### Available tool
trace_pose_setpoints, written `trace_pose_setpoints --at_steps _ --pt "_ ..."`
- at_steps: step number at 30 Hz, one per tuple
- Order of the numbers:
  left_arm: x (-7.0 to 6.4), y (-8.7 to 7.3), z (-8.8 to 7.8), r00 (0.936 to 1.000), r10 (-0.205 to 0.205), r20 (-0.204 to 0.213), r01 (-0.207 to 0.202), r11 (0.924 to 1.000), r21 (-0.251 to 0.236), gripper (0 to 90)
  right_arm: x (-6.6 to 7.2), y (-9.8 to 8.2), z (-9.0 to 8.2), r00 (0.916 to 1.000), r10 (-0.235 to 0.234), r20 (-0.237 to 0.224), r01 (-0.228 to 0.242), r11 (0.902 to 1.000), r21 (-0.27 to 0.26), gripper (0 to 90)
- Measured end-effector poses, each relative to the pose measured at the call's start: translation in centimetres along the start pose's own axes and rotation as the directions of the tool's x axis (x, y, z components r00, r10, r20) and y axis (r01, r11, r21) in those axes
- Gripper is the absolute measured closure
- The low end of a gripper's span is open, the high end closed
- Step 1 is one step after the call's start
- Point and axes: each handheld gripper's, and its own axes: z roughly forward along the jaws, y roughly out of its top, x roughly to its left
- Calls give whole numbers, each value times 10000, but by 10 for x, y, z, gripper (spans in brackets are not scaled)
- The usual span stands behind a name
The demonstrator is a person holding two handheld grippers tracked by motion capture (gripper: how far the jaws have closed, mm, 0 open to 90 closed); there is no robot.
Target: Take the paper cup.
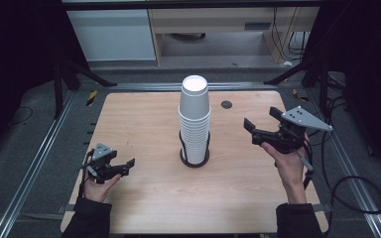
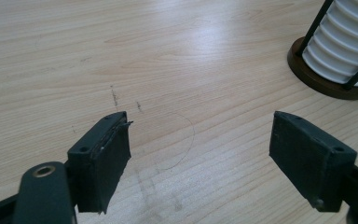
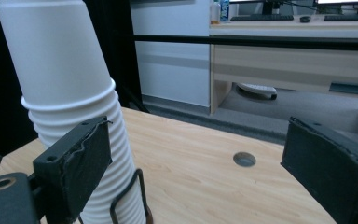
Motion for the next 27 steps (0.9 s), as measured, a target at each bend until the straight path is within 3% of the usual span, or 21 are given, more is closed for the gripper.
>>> trace_pose_setpoints --at_steps 9,14,16,27 --pt "-1 -1 3 9998 -20 198 17 9999 169 186 19 32 16 9960 -298 -838 280 9994 -215 74" --pt "-3 0 4 9997 14 242 -18 9999 149 185 30 42 23 9907 -441 -1290 404 9987 -317 71" --pt "-4 0 4 9997 35 250 -39 9999 122 184 39 50 31 9842 -498 -1698 445 9984 -345 67" --pt "-4 0 5 9994 19 359 -22 9999 101 185 63 57 62 9701 -746 -2312 718 9972 -203 65"
